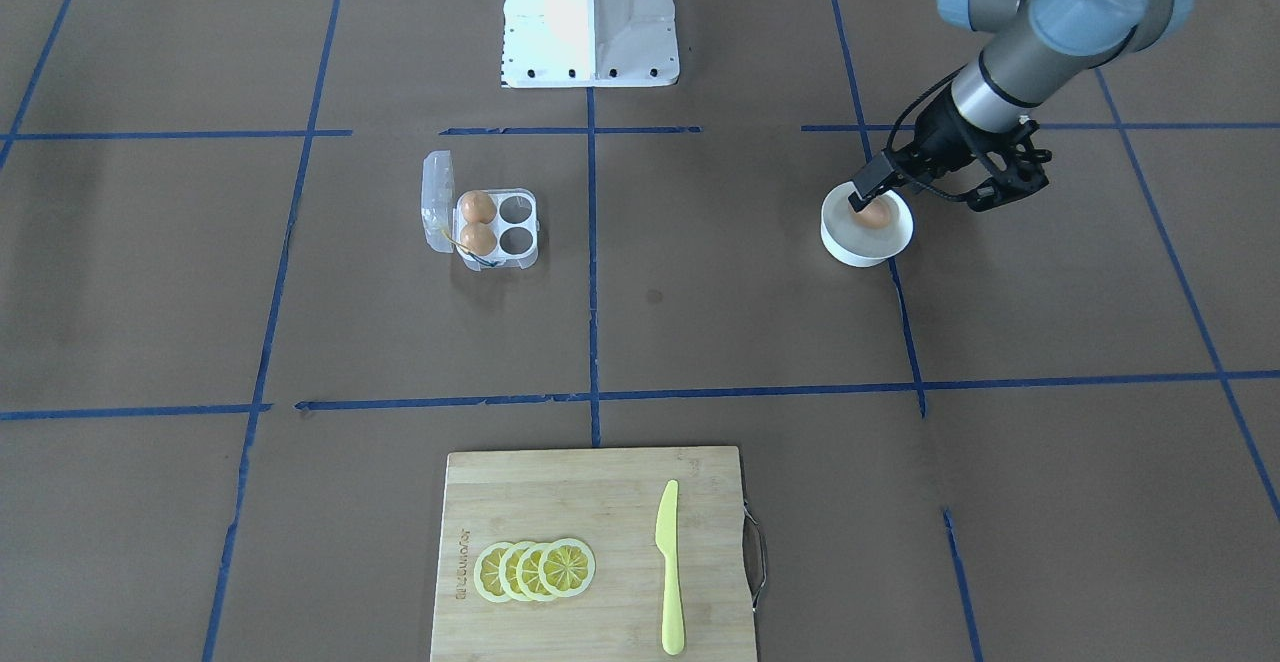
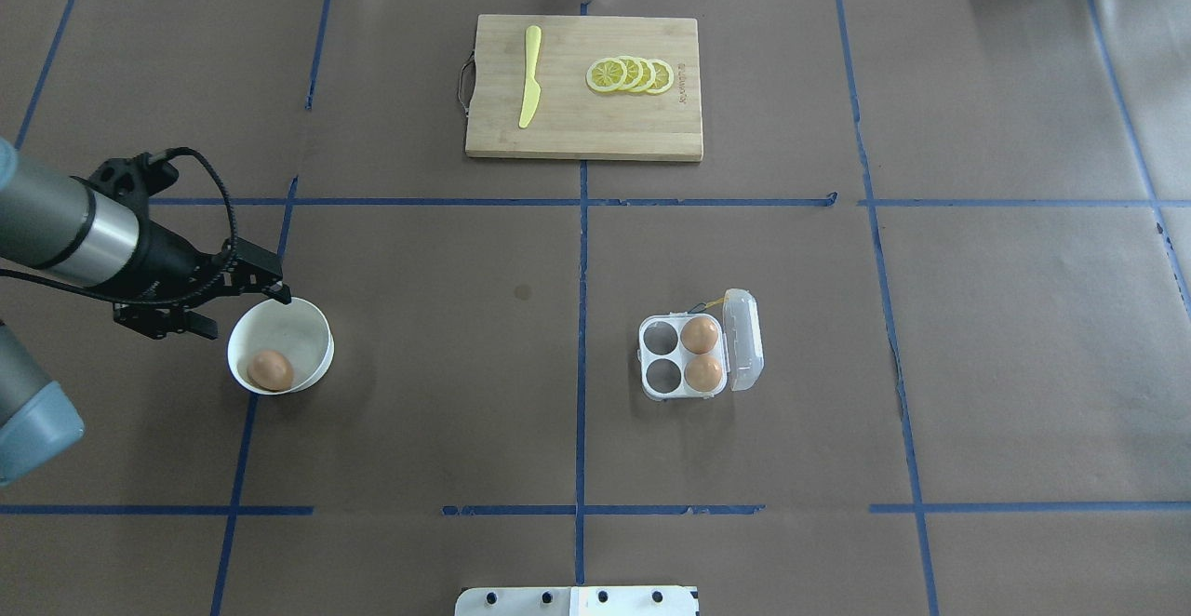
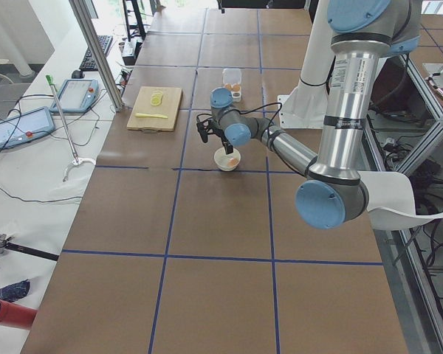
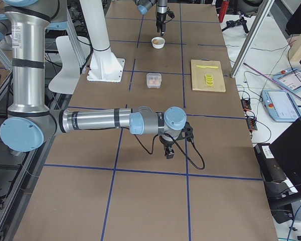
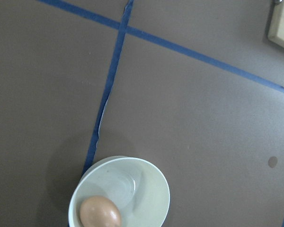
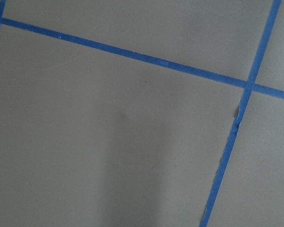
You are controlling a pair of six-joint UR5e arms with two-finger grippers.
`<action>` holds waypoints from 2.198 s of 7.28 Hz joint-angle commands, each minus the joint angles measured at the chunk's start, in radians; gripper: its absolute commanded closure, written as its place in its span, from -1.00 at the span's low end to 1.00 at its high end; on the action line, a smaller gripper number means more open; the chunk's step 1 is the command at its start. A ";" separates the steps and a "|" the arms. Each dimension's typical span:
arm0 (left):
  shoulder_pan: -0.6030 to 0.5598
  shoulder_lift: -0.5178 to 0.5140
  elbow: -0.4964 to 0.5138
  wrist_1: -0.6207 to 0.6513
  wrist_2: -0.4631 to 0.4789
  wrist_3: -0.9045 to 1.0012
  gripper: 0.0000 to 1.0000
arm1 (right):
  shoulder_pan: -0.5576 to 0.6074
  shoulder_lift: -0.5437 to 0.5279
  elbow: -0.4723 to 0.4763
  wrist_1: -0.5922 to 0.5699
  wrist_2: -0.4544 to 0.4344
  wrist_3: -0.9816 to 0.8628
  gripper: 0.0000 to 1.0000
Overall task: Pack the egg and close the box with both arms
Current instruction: 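Move the left gripper over the white bowl holding the brown egg, then lower the left gripper into the bowl and close it on the egg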
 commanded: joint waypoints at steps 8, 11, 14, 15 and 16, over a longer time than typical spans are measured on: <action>0.110 -0.125 0.031 0.428 0.212 0.001 -0.66 | 0.000 -0.001 -0.007 0.000 0.002 0.001 -1.00; 0.133 -0.151 0.075 0.426 0.210 -0.001 -0.63 | 0.000 -0.002 -0.002 0.000 0.002 0.000 -1.00; 0.141 -0.146 0.077 0.426 0.210 0.001 -0.59 | 0.000 -0.002 -0.001 0.000 0.002 0.000 -1.00; 0.143 -0.146 0.082 0.426 0.210 0.001 -0.58 | 0.000 -0.002 -0.001 0.000 0.003 0.000 -1.00; 0.152 -0.145 0.083 0.428 0.209 -0.001 -0.58 | 0.000 -0.004 0.001 0.000 0.003 0.000 -1.00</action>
